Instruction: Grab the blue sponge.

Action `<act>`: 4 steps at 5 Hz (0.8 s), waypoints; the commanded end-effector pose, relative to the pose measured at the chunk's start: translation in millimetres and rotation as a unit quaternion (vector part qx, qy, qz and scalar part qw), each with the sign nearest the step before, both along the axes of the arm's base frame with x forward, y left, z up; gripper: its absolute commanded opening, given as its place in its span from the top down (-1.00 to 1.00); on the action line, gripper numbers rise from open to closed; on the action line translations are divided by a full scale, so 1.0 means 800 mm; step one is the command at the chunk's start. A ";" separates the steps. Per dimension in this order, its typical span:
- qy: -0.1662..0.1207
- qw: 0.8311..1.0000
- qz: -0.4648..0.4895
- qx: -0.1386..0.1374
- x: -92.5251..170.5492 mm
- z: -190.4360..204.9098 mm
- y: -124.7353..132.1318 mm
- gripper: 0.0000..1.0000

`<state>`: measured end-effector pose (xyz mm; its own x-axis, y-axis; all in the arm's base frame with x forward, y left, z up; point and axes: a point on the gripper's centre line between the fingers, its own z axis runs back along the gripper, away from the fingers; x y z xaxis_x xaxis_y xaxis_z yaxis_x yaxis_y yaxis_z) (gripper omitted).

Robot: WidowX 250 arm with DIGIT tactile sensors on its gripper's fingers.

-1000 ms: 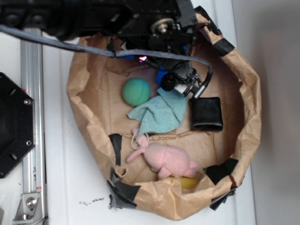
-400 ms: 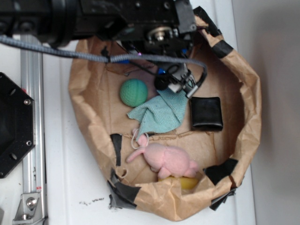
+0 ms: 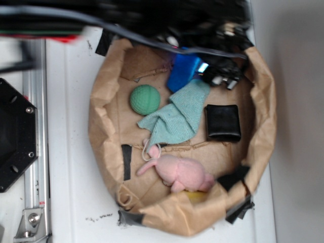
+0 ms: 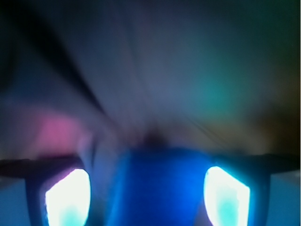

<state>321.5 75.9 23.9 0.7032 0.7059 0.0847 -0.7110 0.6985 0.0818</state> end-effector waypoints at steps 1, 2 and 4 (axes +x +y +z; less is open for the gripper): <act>-0.016 1.000 -0.017 0.003 0.008 0.005 -0.003 -1.00; -0.016 1.000 -0.017 0.003 0.008 0.005 -0.003 -1.00; -0.024 0.999 -0.040 0.003 0.006 0.003 -0.007 -1.00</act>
<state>323.6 72.1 22.8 0.7230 0.6828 0.1050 -0.6901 0.7209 0.0642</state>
